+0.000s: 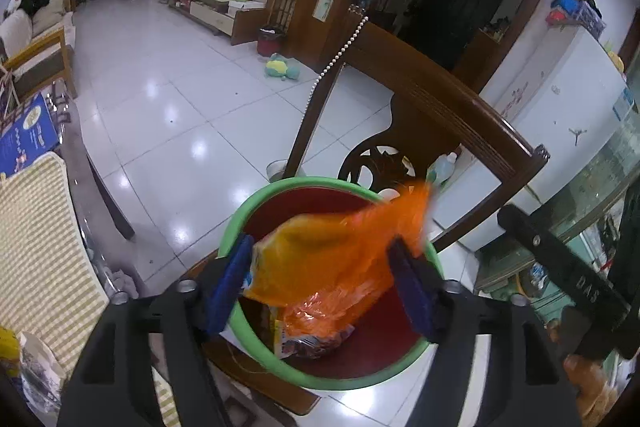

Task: Collect trash
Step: 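Move both open tools back over the table toward the remaining trash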

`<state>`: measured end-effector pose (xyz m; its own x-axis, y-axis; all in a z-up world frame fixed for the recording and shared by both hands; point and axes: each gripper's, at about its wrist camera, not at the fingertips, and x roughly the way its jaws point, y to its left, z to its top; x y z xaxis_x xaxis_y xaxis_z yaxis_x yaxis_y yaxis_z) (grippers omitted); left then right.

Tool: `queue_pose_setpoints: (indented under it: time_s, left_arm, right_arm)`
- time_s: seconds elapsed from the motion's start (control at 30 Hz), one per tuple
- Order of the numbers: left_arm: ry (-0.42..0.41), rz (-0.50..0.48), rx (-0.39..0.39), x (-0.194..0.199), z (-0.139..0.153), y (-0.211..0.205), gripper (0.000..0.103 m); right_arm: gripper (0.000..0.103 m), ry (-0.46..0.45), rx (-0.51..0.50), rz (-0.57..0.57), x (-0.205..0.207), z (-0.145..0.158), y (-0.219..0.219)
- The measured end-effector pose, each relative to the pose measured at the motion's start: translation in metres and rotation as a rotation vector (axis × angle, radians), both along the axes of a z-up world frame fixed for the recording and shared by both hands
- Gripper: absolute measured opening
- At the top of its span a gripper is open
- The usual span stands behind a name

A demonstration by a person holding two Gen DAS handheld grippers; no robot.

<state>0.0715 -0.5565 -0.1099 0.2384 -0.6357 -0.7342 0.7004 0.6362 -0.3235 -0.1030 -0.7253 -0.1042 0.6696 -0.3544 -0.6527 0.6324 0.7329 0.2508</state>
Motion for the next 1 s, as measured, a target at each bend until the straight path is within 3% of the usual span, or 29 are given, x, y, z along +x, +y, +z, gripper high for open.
queue_pose_setpoints:
  time_s: [0.2,0.47,0.77,1.0]
  left_arm:
    - [0.018,0.042,-0.018,0.002,0.002,0.015,0.074]
    - [0.003,0.164,-0.02,-0.004,0.008,0.071,0.074]
    - [-0.039,0.354,0.006,-0.004,0.009,0.176,0.074]
    - [-0.065,0.506,0.046,0.007,0.002,0.28,0.075]
  right_arm:
    - [0.086,-0.008,-0.011,0.018,-0.001,0.004,0.008]
    - [0.089,-0.034,-0.01,0.103,0.011,0.014,0.041]
    - [0.089,-0.017,-0.015,0.278,0.055,0.016,0.115]
    - [0.09,0.031,-0.011,0.444,0.094,0.009,0.203]
